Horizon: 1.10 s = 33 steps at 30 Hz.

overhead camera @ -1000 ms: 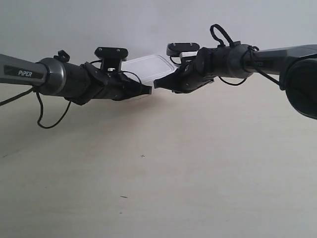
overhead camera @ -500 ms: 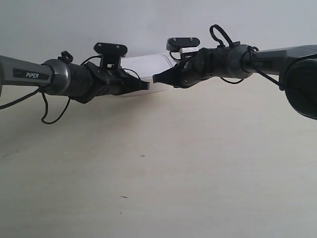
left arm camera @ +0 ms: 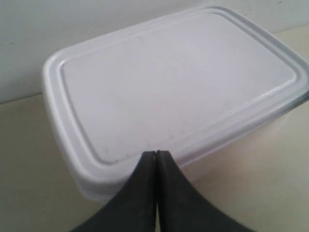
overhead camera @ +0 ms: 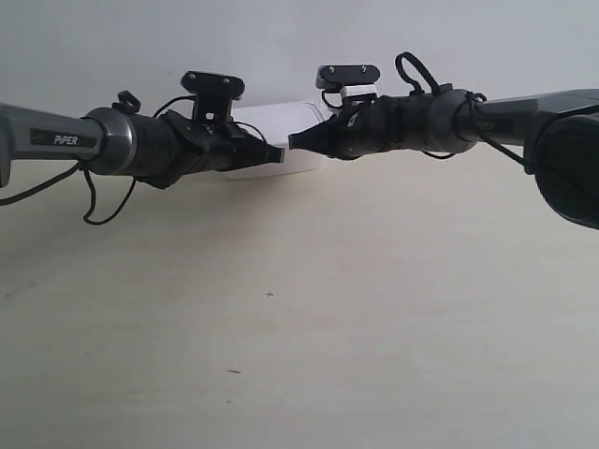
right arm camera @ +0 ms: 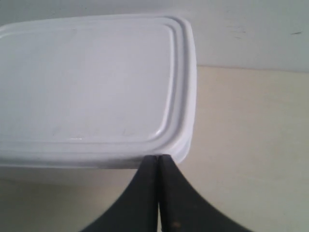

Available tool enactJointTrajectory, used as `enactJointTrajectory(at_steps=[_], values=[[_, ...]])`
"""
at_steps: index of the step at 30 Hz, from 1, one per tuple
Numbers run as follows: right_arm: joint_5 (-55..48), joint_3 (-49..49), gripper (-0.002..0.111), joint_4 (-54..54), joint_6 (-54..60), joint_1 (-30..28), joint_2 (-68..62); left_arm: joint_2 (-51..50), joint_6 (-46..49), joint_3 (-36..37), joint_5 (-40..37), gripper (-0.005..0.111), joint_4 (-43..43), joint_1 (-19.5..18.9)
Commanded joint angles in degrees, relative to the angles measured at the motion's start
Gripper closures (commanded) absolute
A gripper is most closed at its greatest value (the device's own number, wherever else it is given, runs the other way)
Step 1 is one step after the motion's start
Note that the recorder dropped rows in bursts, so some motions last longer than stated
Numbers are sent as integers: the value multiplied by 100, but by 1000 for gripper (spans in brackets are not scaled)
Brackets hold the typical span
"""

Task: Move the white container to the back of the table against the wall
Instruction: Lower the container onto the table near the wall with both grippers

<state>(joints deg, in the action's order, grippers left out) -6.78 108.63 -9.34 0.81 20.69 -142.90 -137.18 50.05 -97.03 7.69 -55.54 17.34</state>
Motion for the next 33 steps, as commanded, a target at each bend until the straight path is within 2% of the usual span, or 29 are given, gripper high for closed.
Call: enactJointTrajectory(at_steps=[1,14,33], values=[[112,41,108,36,65,-51,-120,-64,62,-39,207,107,-18,-25],[564,41,108,27,65,-51,-145,-340,98,-443,143,107,-18,-25],[860,41,108,27,65,-51,-267,-349,237,-443,62,107,-9,-138]])
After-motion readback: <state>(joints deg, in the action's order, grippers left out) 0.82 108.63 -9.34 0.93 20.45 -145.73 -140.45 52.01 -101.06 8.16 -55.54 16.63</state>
